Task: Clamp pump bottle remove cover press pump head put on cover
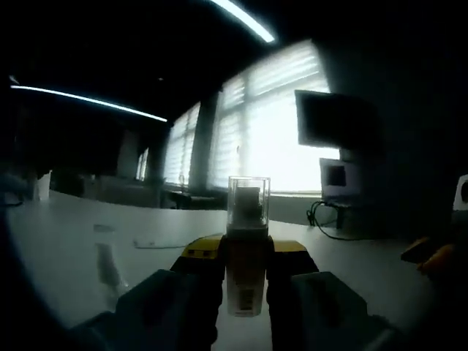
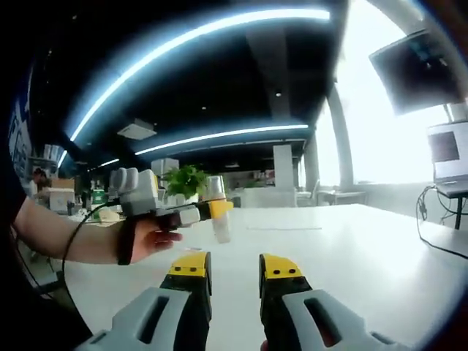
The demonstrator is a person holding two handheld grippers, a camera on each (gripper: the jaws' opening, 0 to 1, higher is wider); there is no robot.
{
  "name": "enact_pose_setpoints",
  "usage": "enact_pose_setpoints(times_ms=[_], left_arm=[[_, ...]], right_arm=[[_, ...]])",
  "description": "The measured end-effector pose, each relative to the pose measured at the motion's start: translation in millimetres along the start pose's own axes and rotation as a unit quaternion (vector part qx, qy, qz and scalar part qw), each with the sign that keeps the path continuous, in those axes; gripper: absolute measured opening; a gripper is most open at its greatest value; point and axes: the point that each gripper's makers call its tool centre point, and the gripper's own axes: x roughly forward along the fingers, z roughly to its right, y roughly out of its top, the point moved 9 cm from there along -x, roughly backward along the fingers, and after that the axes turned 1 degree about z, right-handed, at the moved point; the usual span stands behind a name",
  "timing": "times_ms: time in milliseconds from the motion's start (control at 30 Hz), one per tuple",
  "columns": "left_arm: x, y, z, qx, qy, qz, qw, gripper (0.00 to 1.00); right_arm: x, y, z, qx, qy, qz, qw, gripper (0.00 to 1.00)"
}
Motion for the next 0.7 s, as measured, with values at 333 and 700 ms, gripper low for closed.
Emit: enact_pose_setpoints(times_ms=[333,700], left_arm=[[21,-20.7,-6.6,0.002,0.027,-0.013,0.9996,0.13],[28,-32.2,-4.1,0.009,0.032,-0.033,0.9989,0.13]], right_arm=[[-2,-0.9,7,0.008,-0.007,0.001,0.9999,0.20],[-3,-4.8,13,0.016,-0.011,-0.002,0.9998,0.20]])
